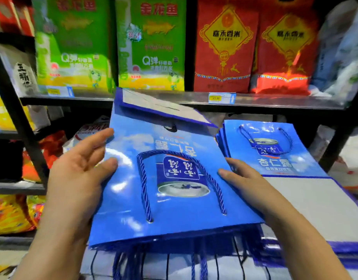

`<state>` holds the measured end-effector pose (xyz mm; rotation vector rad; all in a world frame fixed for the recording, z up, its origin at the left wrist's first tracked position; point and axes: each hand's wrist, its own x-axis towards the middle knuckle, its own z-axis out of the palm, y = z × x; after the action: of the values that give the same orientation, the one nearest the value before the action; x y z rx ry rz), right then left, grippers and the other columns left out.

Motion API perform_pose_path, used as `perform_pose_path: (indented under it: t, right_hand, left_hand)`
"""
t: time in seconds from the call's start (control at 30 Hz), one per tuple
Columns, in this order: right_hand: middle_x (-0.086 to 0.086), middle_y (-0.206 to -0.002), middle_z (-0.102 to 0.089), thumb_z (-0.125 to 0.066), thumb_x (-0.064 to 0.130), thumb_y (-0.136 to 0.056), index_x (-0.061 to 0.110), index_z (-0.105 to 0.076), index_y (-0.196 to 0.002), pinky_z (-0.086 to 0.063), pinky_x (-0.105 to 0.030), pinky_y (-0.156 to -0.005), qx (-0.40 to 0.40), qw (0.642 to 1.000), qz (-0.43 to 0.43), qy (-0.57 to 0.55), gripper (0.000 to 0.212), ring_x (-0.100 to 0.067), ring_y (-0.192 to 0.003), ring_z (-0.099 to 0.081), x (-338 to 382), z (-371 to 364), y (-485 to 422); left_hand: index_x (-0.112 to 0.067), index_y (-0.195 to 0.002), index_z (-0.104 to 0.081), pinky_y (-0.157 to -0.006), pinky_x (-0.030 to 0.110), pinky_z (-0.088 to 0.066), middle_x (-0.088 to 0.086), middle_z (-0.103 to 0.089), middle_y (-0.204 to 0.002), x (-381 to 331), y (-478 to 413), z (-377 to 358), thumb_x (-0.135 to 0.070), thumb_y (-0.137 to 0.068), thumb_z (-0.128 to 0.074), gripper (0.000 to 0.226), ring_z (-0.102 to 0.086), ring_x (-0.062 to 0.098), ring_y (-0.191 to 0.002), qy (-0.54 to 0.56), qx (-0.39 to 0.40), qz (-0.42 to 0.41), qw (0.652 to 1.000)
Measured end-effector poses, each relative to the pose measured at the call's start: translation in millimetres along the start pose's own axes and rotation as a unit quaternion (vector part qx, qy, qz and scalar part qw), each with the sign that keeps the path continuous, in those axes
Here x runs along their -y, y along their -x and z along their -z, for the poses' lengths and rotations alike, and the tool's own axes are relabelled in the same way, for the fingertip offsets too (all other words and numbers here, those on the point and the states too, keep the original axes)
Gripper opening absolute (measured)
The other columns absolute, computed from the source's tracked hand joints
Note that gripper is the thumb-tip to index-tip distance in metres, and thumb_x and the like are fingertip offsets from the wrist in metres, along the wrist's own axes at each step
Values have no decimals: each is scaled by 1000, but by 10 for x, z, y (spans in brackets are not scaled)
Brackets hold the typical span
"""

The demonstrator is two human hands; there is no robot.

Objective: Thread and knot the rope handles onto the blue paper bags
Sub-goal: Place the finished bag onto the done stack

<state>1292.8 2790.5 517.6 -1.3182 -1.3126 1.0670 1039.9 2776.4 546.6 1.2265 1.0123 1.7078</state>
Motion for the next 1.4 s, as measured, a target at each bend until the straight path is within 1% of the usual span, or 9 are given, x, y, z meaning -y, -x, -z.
perform_pose_path:
  t: [0.27, 0.33, 0.43, 0.57, 0.7, 0.83, 0.93, 1.07, 1.4]
  right_hand:
    - [5, -75, -73, -58, 5, -84, 31, -60, -99, -51, -17, -47, -134, 988, 65, 27, 30, -9, -58, -66, 306, 1034, 173]
    - [-5, -99, -70, -61, 8, -83, 29, -58, -110, -54, -19, -55, -172, 982, 43, 59, 35, -15, -69, -67, 225, 1365, 260]
    - [3, -95, -65, -56, 0, -85, 27, -58, -100, -51, -12, -53, -176, 981, 17, 75, 31, -2, -63, -64, 37, 1710, 357]
    - [7, -92, -67, -53, -1, -87, 23, -57, -108, -51, -14, -52, -149, 978, -46, 140, 32, -2, -65, -67, -243, 1975, 394]
    - [-10, -110, -67, -54, 2, -88, 16, -58, -117, -56, -29, -70, -123, 971, -94, 184, 32, -15, -83, -68, -372, 2024, 354]
    - [-12, -121, -59, -67, 27, -82, 14, -54, -123, -44, -37, -84, -202, 817, -110, 529, 45, -27, -103, -56, -297, 1973, 242]
    - [-8, -134, -47, -58, 34, -87, 17, -45, -132, -40, -37, -94, -212, 784, -28, 583, 50, -26, -119, -45, -253, 1748, 91]
    - [-6, -148, -30, -42, 36, -95, 17, -31, -141, -27, -35, -106, -169, 809, 40, 561, 51, -25, -133, -31, -301, 1408, -226]
    - [-5, -153, 21, -19, 50, -96, 20, 10, -146, -2, -50, -113, 34, 775, -110, 621, 65, -23, -143, 11, -681, 1352, -669]
  left_hand:
    - [-22, -102, -62, -82, 20, -52, -8, -67, -106, 214, -10, -1043, 13, -82, -51, 42, -63, -3, -93, 33, 68, 5, 997]
    - [-15, -115, -61, -86, 20, -49, -6, -61, -114, 357, 7, -1348, 10, -83, -52, 41, -61, -7, -85, -31, 112, 3, 993]
    - [-12, -123, -58, -93, 29, -47, 2, -62, -120, 624, 58, -1709, 0, -83, -58, 42, -59, 6, -90, -151, 166, -17, 974]
    - [-19, -131, -51, -99, 25, -37, -2, -53, -135, 926, 185, -1935, -14, -89, -53, 42, -51, 15, -120, -296, 239, -10, 925]
    - [-25, -133, -44, -100, 35, -35, 10, -48, -134, 996, 265, -1976, -24, -94, -40, 40, -43, 28, -126, -490, 290, -42, 821]
    - [-21, -142, -26, -115, 42, -5, 16, 1, -155, 949, 289, -2047, -25, -97, -33, 46, 1, 29, -143, -565, 286, -109, 766]
    - [-17, -146, -18, -115, 41, 3, 13, 10, -155, 920, 306, -2249, -29, -98, -31, 51, 9, 28, -143, -558, 326, -133, 751]
    - [-14, -148, -4, -114, 43, 8, 14, 16, -154, 1054, 335, -2418, -33, -98, -25, 58, 15, 29, -142, -580, 382, -88, 714]
    - [-13, -148, 2, -114, 45, 7, 17, 15, -154, 1309, 197, -2515, -41, -97, -17, 61, 14, 31, -142, -599, 431, 3, 676]
